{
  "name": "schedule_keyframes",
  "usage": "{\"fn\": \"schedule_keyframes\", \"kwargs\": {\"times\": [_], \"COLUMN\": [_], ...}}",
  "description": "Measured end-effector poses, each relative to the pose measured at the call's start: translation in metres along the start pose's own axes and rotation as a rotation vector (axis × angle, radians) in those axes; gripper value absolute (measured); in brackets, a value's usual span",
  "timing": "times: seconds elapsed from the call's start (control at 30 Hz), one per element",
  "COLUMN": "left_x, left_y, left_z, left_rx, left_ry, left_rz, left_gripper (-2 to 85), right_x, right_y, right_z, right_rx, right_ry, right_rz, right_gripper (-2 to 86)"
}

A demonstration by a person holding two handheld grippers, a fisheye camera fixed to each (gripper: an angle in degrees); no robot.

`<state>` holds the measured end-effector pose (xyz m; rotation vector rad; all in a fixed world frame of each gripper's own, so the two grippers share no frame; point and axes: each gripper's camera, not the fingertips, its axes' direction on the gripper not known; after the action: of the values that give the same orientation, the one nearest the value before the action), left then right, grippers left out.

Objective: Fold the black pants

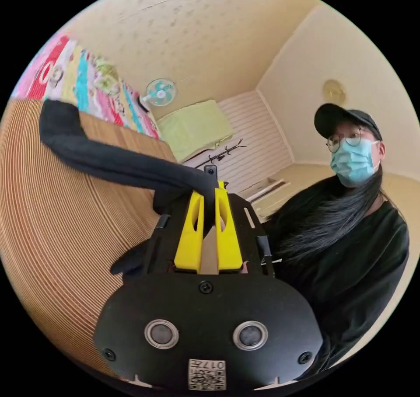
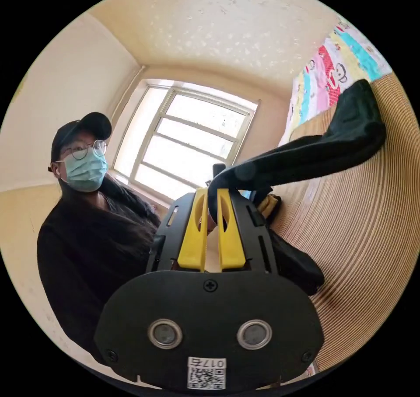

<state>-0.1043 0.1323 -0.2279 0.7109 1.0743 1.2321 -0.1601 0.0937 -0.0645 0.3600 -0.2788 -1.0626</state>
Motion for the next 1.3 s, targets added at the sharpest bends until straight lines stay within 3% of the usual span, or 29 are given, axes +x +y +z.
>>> {"fn": "schedule_keyframes", "kwargs": {"times": [0.23, 0.37, 0.5, 0.67, 0.77, 0.87, 1.1, 1.17, 1.2, 1.3], "left_x": [0.191, 0.192, 0.112, 0.047, 0.017, -0.030, -0.123, -0.125, -0.122, -0.125], "left_y": [-0.088, -0.121, -0.145, -0.139, -0.100, -0.021, 0.192, 0.207, 0.204, 0.180], "left_z": [-0.033, -0.029, -0.005, 0.003, 0.025, 0.066, 0.120, 0.105, 0.091, 0.074], "left_rx": [0.139, 0.135, 0.036, 0.013, -0.094, -0.267, -0.589, -0.534, -0.424, -0.245], "left_ry": [-0.046, -0.161, -0.318, -0.304, -0.405, -0.516, -0.396, -0.432, -0.441, -0.451], "left_rz": [0.309, 0.222, -0.005, -0.048, -0.090, -0.203, -0.828, -0.927, -0.940, -0.861], "left_gripper": [4.9, 4.9, 4.9, 4.9, 5.1, 5.2, 10.8, 12.7, 13.4, 13.6], "right_x": [-0.205, -0.233, -0.169, -0.107, -0.072, -0.014, 0.097, 0.102, 0.102, 0.114], "right_y": [-0.079, -0.105, -0.131, -0.117, -0.078, -0.005, 0.203, 0.211, 0.205, 0.173], "right_z": [0.015, 0.020, 0.030, 0.035, 0.054, 0.081, 0.114, 0.108, 0.097, 0.067], "right_rx": [0.031, 0.018, -0.097, -0.020, -0.090, -0.222, -0.524, -0.517, -0.450, -0.270], "right_ry": [0.059, 0.255, 0.482, 0.465, 0.544, 0.600, 0.469, 0.442, 0.478, 0.563], "right_rz": [-0.387, -0.400, -0.210, -0.115, -0.052, 0.110, 0.767, 0.805, 0.808, 0.780], "right_gripper": [1.5, 1.3, 1.2, 1.3, 1.7, 2.2, 7.6, 12.2, 14.4, 15.7]}}
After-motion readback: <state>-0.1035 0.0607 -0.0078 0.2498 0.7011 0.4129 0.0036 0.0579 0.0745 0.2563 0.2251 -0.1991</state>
